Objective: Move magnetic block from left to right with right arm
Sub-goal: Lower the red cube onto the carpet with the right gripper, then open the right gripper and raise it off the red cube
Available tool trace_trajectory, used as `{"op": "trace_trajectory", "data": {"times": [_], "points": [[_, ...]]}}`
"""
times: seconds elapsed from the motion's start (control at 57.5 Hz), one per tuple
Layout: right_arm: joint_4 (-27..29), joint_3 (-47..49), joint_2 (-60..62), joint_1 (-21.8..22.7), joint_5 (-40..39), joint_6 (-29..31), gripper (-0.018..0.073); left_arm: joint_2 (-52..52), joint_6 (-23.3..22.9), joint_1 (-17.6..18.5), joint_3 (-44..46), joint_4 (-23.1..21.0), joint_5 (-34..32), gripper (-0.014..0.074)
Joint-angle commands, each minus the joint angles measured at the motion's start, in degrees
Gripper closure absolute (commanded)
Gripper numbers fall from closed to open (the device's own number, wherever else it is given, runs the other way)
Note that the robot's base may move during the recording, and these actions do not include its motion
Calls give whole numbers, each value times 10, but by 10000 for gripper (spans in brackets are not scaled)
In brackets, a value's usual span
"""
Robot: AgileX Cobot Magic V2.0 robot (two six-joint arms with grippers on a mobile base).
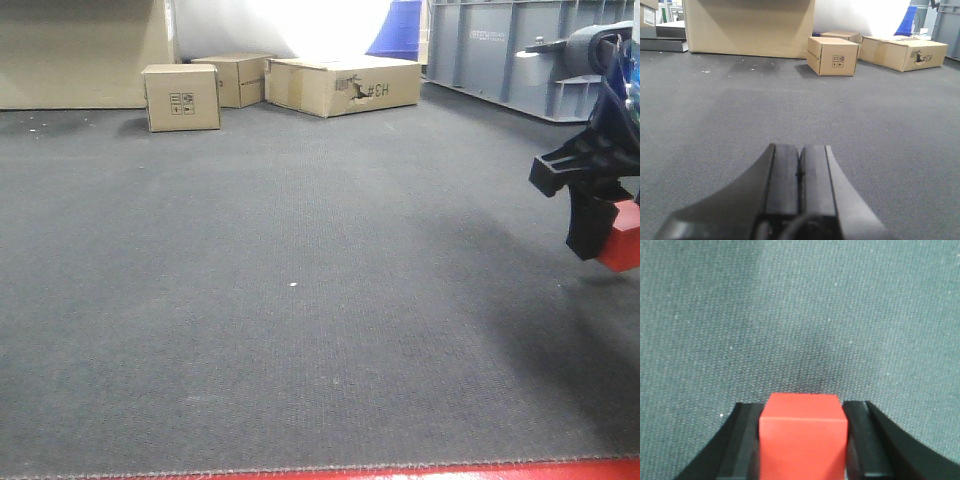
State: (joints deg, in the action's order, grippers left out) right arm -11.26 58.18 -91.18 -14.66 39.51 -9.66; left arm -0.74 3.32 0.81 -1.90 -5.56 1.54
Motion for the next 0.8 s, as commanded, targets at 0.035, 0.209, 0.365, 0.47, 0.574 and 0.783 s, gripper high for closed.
{"op": "trace_trajectory", "data": {"times": [0.035, 0.209, 0.365, 0.47, 0.574, 0.783], "points": [[6, 18, 21, 2, -21, 4, 312, -4, -3, -1, -5, -3, -48, 722], [14, 18, 21, 2, -24, 4, 71, -4, -3, -1, -5, -3, -48, 722], [14, 18, 25, 2, -23, 4, -73, -4, -3, -1, -5, -3, -48, 722], [16, 18, 37, 2, -20, 4, -75, -4, -3, -1, -5, -3, -48, 722], [38, 18, 71, 2, -17, 4, -67, -4, -3, -1, -5, -3, -48, 722], [66, -8, 205, 2, -19, 4, 190, -4, -3, -1, -5, -3, -48, 722]]}}
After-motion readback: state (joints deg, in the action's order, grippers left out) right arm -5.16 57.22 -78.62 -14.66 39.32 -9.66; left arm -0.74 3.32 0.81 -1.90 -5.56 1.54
